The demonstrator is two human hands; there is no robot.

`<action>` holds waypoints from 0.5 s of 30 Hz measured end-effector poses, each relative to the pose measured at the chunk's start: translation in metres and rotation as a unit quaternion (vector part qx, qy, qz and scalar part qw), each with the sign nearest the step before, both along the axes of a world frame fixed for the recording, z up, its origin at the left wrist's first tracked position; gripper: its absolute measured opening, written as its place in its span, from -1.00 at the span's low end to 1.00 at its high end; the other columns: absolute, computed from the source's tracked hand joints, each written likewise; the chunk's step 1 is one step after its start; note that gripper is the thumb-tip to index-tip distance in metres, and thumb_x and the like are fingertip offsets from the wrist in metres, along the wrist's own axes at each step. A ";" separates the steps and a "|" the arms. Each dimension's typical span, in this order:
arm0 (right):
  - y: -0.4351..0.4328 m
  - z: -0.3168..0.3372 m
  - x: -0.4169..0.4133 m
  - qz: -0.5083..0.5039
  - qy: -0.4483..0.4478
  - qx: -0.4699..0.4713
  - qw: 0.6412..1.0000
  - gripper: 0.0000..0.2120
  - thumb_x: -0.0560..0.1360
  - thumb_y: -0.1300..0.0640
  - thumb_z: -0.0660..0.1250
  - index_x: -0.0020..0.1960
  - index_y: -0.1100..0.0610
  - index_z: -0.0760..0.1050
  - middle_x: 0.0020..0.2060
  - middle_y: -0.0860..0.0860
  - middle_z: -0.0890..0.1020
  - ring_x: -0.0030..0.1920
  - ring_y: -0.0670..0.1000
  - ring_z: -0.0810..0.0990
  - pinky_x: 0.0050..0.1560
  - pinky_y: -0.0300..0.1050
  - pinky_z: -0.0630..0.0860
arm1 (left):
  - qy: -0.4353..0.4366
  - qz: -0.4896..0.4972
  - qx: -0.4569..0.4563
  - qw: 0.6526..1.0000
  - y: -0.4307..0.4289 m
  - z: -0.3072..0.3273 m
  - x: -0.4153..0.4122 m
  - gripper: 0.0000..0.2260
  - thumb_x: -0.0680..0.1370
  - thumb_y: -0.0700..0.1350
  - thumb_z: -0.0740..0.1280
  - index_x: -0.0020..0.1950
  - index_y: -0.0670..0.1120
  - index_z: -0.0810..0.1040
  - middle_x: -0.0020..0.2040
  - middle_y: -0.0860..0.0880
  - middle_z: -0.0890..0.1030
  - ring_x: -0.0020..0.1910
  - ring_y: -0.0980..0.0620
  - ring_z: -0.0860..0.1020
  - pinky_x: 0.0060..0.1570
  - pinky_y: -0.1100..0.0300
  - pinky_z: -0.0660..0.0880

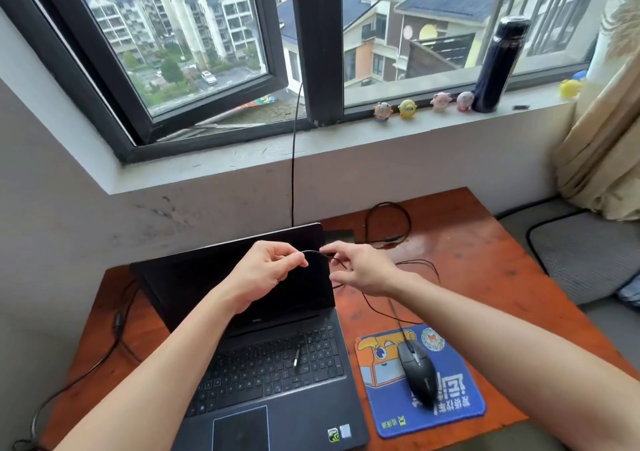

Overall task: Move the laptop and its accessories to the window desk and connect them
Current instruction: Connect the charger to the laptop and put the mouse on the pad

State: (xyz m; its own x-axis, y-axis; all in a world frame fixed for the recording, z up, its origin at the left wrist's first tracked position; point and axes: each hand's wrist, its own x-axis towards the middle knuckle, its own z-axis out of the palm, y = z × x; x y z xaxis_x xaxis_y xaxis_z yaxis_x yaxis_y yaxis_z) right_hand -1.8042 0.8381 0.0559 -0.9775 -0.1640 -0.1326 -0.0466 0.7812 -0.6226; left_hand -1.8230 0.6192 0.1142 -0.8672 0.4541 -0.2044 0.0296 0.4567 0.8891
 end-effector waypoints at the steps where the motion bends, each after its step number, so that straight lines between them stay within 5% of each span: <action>1: -0.002 -0.004 0.001 0.002 -0.041 -0.059 0.997 -0.68 0.47 0.05 0.35 0.22 -0.10 0.52 -0.12 -0.10 0.64 -0.26 -0.12 0.56 -0.15 -0.11 0.54 | 0.003 -0.002 0.011 1.000 0.003 0.004 -0.005 -0.81 0.57 -0.04 0.31 -0.14 -0.07 0.66 -0.54 0.12 0.28 -0.56 0.15 0.17 -0.56 0.37 0.17; 4: 0.007 -0.012 0.001 -0.014 -0.082 -0.170 0.982 -0.87 0.52 0.19 0.30 -0.05 0.08 0.64 -0.27 -0.01 0.66 -0.40 -0.15 0.56 -0.25 -0.19 0.53 | 0.000 0.020 0.031 0.999 0.005 0.007 -0.017 -0.82 0.57 -0.05 0.32 -0.12 -0.09 0.66 -0.54 0.13 0.28 -0.57 0.16 0.18 -0.58 0.38 0.17; 10: 0.085 0.003 -0.065 -0.205 0.081 0.035 0.975 -0.80 0.54 0.02 0.29 -0.05 0.05 0.67 -0.09 0.11 0.55 -0.09 0.12 0.55 0.01 -0.07 0.48 | -0.038 0.095 0.059 0.993 0.002 -0.006 -0.039 -0.80 0.56 -0.07 0.34 -0.08 -0.19 0.64 -0.50 0.10 0.29 -0.49 0.10 0.20 -0.48 0.26 0.19; 13: 0.110 0.014 -0.117 -0.244 0.081 0.034 0.966 -0.73 0.53 0.01 0.26 -0.17 0.14 0.63 -0.23 0.14 0.66 -0.11 0.22 0.62 -0.03 -0.01 0.53 | -0.045 0.156 0.079 0.984 -0.006 -0.015 -0.046 -0.81 0.55 -0.08 0.35 -0.11 -0.19 0.64 -0.46 0.03 0.33 -0.47 0.08 0.24 -0.44 0.24 0.23; 15: 0.104 0.018 -0.149 -0.240 0.075 -0.046 0.967 -0.70 0.54 0.05 0.26 -0.27 0.18 0.59 -0.34 0.08 0.67 -0.19 0.15 0.67 -0.04 0.01 0.58 | -0.046 0.174 0.081 0.980 -0.010 -0.021 -0.044 -0.84 0.55 -0.09 0.34 -0.10 -0.15 0.66 -0.42 -0.02 0.38 -0.48 0.10 0.28 -0.43 0.25 0.27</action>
